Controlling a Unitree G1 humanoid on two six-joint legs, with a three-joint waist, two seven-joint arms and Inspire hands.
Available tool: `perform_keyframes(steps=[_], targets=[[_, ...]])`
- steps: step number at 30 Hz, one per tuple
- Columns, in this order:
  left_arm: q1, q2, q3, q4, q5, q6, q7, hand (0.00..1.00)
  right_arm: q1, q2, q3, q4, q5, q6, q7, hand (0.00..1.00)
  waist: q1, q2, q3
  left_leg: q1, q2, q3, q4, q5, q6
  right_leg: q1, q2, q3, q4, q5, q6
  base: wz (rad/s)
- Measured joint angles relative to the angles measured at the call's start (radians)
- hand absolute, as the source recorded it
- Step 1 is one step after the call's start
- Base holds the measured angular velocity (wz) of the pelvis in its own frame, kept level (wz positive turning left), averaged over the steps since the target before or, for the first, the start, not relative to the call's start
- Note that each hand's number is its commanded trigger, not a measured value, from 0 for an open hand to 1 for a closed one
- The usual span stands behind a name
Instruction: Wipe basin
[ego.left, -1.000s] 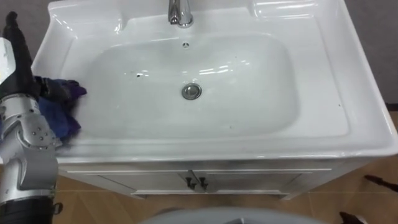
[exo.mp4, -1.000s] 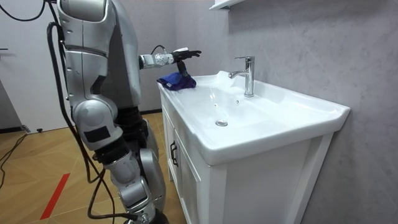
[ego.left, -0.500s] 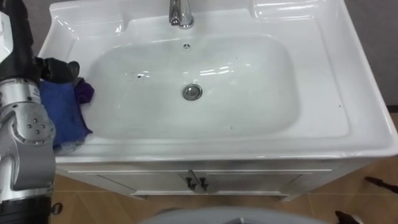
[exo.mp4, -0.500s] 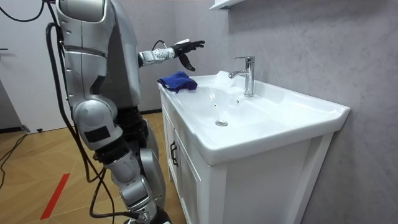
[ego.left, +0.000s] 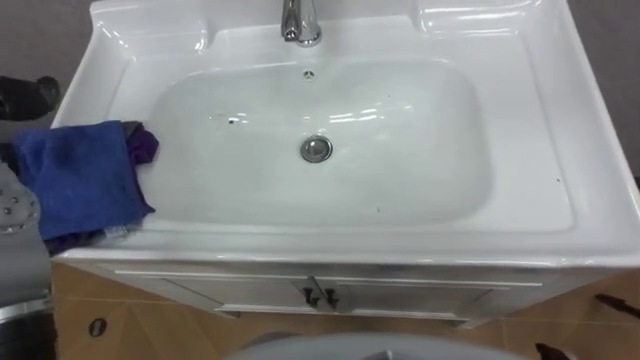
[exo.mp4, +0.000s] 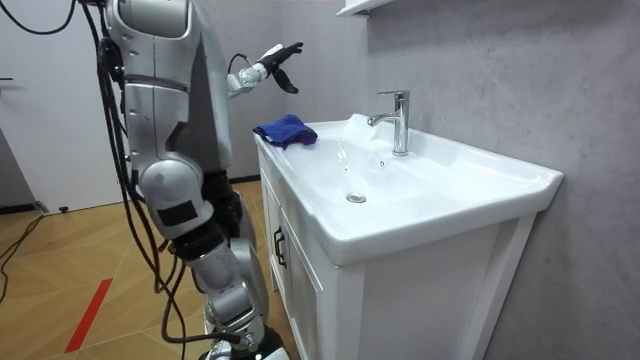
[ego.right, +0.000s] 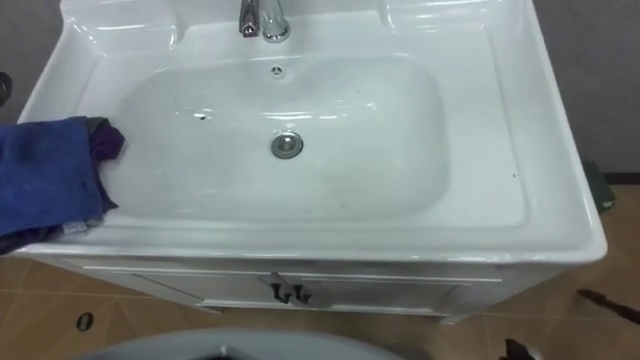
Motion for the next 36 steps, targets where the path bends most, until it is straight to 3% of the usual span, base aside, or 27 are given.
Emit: perform_keyframes(steps=[7,10,13,18,20,24,33,36], targets=[[0.032,0.007,0.06,0.114,-0.053,0.003,0.061,0.0,0.004,-0.003,-0.006,-0.007,0.002,0.008,0.0,0.0,0.048,0.02,-0.0042,-0.003,-0.006,-0.03,-0.014,0.0,0.0,0.002,0.0,-0.014,-0.01,0.0,0.0,0.06],[0.089,0.007,0.129,0.154,-0.058,0.002,0.112,0.0,0.007,-0.004,-0.007,-0.024,-0.002,0.008,0.0,0.0,0.072,0.019,-0.0053,-0.002,-0.008,-0.032,-0.017,0.001,0.0,-0.001,0.004,-0.011,-0.01,-0.001,0.002,-0.06],[0.156,0.007,0.173,0.239,-0.081,0.002,0.182,0.0,0.01,-0.011,-0.009,-0.036,-0.029,0.01,0.001,0.0,0.082,0.016,-0.0153,-0.007,-0.016,-0.06,-0.016,0.001,0.001,-0.001,-0.005,-0.027,-0.009,-0.003,0.006,0.11],[0.211,0.004,0.189,0.4,-0.099,0.006,0.221,0.0,0.017,-0.041,-0.01,-0.05,-0.053,0.04,0.022,0.0,0.11,0.011,-0.014,-0.018,-0.026,-0.087,-0.012,0.002,0.003,-0.003,-0.012,-0.049,0.005,-0.008,0.013,0.2],[0.262,-0.008,0.189,0.442,-0.141,0.005,0.241,0.0,0.018,-0.051,-0.021,-0.054,-0.072,0.046,0.024,0.0,0.111,0.008,-0.0115,-0.026,-0.03,-0.098,-0.006,0.004,0.006,-0.002,-0.019,-0.062,0.005,-0.009,0.015,0.18],[0.295,-0.027,0.188,0.549,-0.218,0.004,0.269,0.0,0.016,-0.053,-0.029,-0.053,-0.074,0.058,0.031,0.0,0.117,-0.001,-0.0057,-0.043,-0.035,-0.114,0.008,0.006,0.009,-0.009,-0.028,-0.072,0.009,-0.018,0.015,0.18],[0.367,-0.074,0.16,0.798,-0.318,-0.027,0.332,0.0,0.019,-0.072,-0.037,-0.049,-0.081,0.06,0.078,0.0,0.137,-0.016,-0.0109,-0.071,-0.043,-0.137,0.036,0.009,0.008,-0.036,-0.044,-0.095,0.055,-0.029,0.007,0.06],[0.381,-0.116,0.148,0.879,-0.318,-0.037,0.331,0.0,0.019,-0.073,-0.04,-0.047,-0.107,0.06,0.101,0.0,0.128,-0.026,-0.014,-0.064,-0.051,-0.138,0.025,0.02,0.011,-0.036,-0.055,-0.096,0.067,-0.035,0.011,0.05]])
